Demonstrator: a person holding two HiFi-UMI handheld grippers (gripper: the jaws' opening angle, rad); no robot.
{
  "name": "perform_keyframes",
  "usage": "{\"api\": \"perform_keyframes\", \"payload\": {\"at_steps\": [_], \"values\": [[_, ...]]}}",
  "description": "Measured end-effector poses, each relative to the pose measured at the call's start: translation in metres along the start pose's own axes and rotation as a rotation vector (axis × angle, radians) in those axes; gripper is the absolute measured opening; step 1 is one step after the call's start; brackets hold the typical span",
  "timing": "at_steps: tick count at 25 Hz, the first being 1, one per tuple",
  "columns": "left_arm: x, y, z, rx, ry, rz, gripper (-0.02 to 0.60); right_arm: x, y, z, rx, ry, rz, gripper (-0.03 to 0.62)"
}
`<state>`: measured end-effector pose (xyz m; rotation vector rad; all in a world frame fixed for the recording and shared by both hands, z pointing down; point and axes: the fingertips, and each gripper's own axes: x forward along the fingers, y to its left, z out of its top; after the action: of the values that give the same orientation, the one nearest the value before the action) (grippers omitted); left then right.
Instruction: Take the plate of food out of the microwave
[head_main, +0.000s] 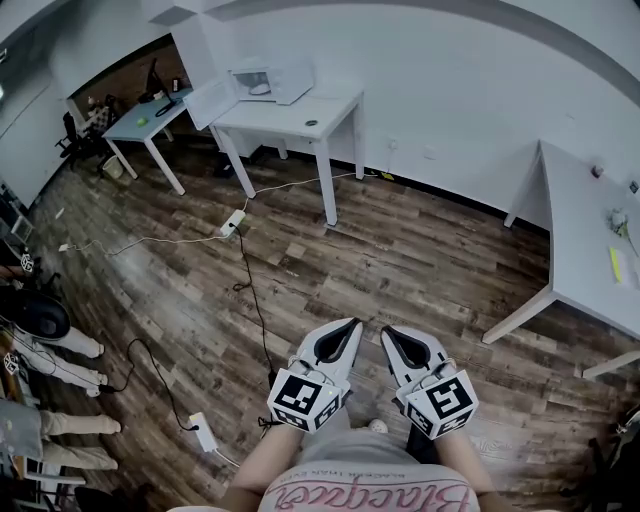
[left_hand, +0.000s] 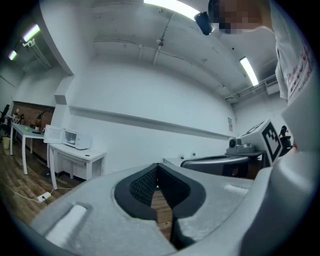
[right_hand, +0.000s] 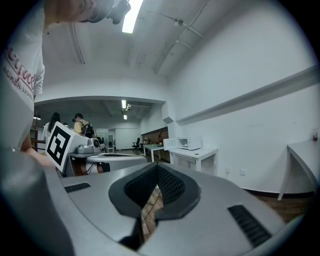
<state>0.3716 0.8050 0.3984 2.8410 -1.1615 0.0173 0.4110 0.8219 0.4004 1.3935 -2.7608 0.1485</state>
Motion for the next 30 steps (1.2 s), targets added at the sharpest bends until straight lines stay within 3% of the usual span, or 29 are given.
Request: {"api": "perform_keyframes", "payload": {"at_steps": [4,9,13,16,24,26,27,30], "values": [[0.003,0.032,0.005,0.044,0.01,0.001,0.006,0.033,0.007,0.007,-0.014,-0.001,0.017,0.006],[0.012,0.074,0.013,0.016,0.005,-0.007,0.006,0.075,0.005,0.017,-0.014,-0.001,0.013,0.006],[0.022,0.104,0.009,-0.064,0.038,-0.026,0.006,0.109,0.006,0.021,-0.026,0.009,0.025,0.006],[0.027,0.129,0.011,-0.058,0.046,-0.02,0.006,0.136,0.007,0.023,-0.04,0.021,0.046,0.006],[0.033,0.202,0.028,-0.14,-0.044,0.037,0.008,0.201,0.011,0.024,-0.053,0.044,0.074,0.006],[0.034,0.22,0.03,-0.156,-0.05,0.033,0.038,0.218,0.011,0.026,-0.059,0.05,0.075,0.006],[0.034,0.228,0.031,-0.159,-0.05,0.029,0.064,0.227,0.012,0.028,-0.06,0.05,0.073,0.006],[0.031,0.254,0.035,-0.118,-0.046,0.037,0.064,0.254,0.015,0.034,-0.066,0.039,0.07,0.006]]}}
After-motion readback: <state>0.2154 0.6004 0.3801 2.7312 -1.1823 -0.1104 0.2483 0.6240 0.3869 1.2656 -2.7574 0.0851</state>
